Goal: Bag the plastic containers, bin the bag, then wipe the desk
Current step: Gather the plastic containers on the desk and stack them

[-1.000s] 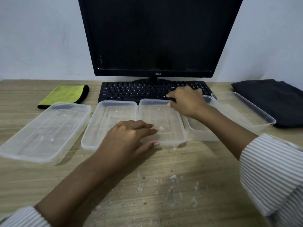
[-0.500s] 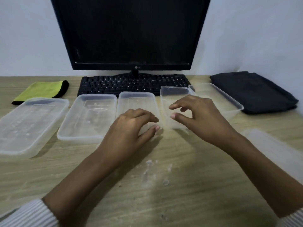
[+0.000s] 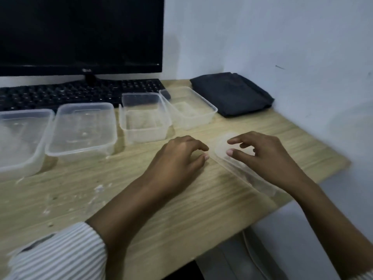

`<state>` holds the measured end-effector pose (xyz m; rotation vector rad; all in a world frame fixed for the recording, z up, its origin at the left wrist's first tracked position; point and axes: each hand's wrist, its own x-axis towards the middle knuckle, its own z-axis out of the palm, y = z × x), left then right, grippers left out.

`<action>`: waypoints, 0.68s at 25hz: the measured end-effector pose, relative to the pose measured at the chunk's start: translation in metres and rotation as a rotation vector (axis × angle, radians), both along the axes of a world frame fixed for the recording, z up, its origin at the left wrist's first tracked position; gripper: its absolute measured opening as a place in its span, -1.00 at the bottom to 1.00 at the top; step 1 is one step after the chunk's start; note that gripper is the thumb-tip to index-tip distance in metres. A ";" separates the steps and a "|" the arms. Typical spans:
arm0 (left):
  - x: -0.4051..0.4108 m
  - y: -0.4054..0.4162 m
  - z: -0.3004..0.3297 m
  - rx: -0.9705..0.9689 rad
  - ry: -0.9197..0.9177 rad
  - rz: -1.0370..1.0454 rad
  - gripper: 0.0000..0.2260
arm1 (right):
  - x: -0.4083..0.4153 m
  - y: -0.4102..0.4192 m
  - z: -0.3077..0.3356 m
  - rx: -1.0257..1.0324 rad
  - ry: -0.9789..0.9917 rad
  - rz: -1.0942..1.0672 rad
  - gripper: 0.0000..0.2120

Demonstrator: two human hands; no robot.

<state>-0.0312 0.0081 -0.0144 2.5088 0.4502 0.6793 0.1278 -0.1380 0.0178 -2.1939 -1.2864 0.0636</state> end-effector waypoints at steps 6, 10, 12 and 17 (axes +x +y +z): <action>0.042 -0.017 -0.010 0.002 0.088 0.033 -0.62 | 0.020 -0.031 -0.011 -0.196 -0.032 -0.029 -0.44; 0.047 -0.019 -0.013 0.028 0.129 0.052 -0.59 | 0.024 -0.034 -0.018 -0.238 -0.085 -0.009 -0.48; 0.048 -0.019 -0.014 0.021 0.127 0.053 -0.57 | 0.024 -0.035 -0.017 -0.230 -0.145 0.000 -0.52; 0.046 -0.022 -0.014 -0.037 0.102 0.060 -0.50 | 0.015 -0.035 -0.016 -0.156 -0.353 -0.009 -0.68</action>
